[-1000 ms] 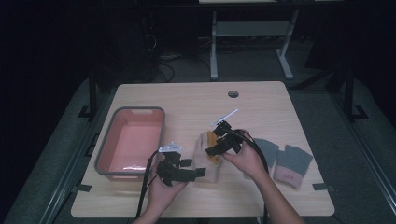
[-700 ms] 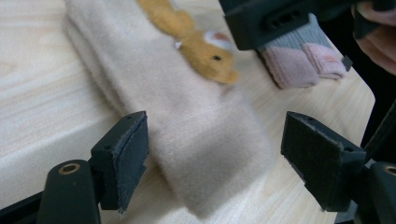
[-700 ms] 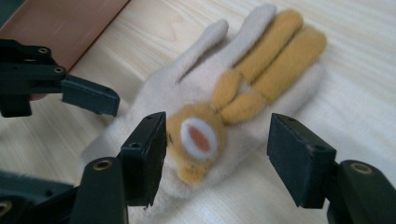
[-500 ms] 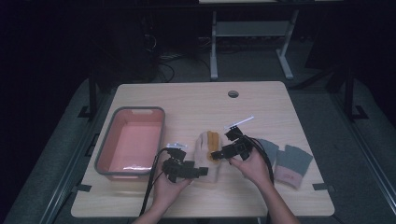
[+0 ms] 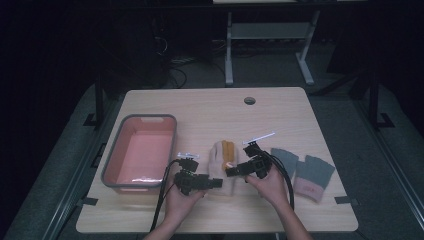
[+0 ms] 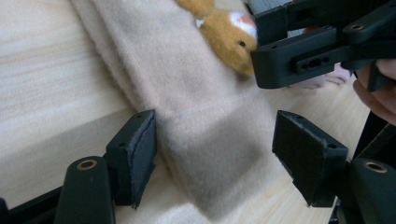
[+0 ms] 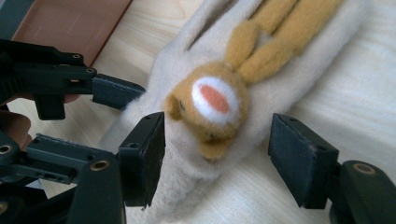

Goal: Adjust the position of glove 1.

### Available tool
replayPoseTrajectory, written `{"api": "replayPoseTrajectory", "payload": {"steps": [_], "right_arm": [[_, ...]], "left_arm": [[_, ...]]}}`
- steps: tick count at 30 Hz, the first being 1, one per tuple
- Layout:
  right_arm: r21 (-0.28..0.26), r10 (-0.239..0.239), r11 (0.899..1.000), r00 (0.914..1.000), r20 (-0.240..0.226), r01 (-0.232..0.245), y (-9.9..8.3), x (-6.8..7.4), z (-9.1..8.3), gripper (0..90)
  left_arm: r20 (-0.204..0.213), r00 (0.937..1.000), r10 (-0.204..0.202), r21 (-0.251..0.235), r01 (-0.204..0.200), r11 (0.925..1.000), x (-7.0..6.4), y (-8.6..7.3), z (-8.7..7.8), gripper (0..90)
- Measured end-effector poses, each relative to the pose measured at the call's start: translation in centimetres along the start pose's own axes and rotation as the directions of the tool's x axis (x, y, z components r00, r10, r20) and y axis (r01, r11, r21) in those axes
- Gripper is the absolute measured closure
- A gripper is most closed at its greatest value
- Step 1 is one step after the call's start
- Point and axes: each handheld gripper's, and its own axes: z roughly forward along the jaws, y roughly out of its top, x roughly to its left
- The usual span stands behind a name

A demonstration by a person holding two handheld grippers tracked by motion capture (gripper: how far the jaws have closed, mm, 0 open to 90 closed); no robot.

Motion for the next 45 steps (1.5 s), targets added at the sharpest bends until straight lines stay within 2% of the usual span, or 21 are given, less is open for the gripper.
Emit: {"api": "replayPoseTrajectory", "payload": {"steps": [5, 8, 11, 17, 19, 22, 26, 28, 35, 39, 45], "right_arm": [[0.002, 0.031, 1.000, 0.9995, -0.004, -0.031, -0.6, -0.1, 0.4, 37.8], [-0.014, 0.050, 0.999, 0.9985, -0.022, -0.050, -1.1, -0.4, 0.7, 39.8], [-0.012, 0.071, 0.997, 0.9971, -0.028, -0.071, -1.5, -0.7, 1.1, 41.1], [-0.058, 0.104, 0.992, 0.9920, -0.072, -0.108, -2.1, -0.9, 1.5, 48.4], [-0.084, 0.094, 0.991, 0.9928, -0.074, -0.100, -2.3, -1.0, 1.7, 51.3], [-0.101, 0.106, 0.988, 0.9915, -0.075, -0.114, -2.7, -0.8, 1.9, 56.6], [-0.142, 0.122, 0.981, 0.9896, -0.077, -0.132, -3.2, -0.6, 2.2, 63.3], [-0.151, 0.124, 0.979, 0.9898, -0.071, -0.133, -3.4, -0.5, 2.3, 65.2], [-0.157, 0.126, 0.978, 0.9896, -0.069, -0.136, -3.6, -0.4, 2.5, 71.2], [-0.150, 0.124, 0.979, 0.9881, -0.091, -0.137, -3.5, -0.8, 2.5, 73.9], [-0.150, 0.147, 0.975, 0.9825, -0.114, -0.163, -3.6, -1.0, 2.6, 77.2]], "left_arm": [[-0.012, 0.9999, 0.000, 0.023, 0.000, 0.9997, 0.2, -0.2, 0.2, 33.7], [-0.015, 0.9998, -0.009, 0.044, 0.010, 0.9990, 0.4, -0.2, 0.6, 36.0], [-0.006, 1.0000, -0.006, 0.049, 0.006, 0.9988, 0.4, -0.3, 0.8, 39.0], [0.004, 0.9999, -0.015, 0.050, 0.015, 0.9986, 0.6, -0.1, 0.9, 44.4], [0.005, 0.9998, -0.020, 0.050, 0.020, 0.9985, 0.7, -0.1, 1.0, 46.6], [0.009, 0.9998, -0.020, 0.052, 0.020, 0.9984, 0.7, -0.1, 1.1, 50.8], [0.011, 0.9999, -0.003, 0.051, 0.002, 0.9987, 0.5, -0.1, 1.4, 54.2], [0.018, 0.9997, -0.015, 0.051, 0.014, 0.9986, 0.6, -0.1, 1.5, 55.9], [0.044, 0.9982, -0.040, 0.055, 0.038, 0.9978, 0.9, 0.0, 1.7, 61.9], [0.057, 0.9971, -0.050, 0.052, 0.047, 0.9975, 1.0, 0.0, 1.8, 64.5], [0.062, 0.9969, -0.048, 0.048, 0.045, 0.9978, 1.0, 0.1, 1.9, 66.9]]}}
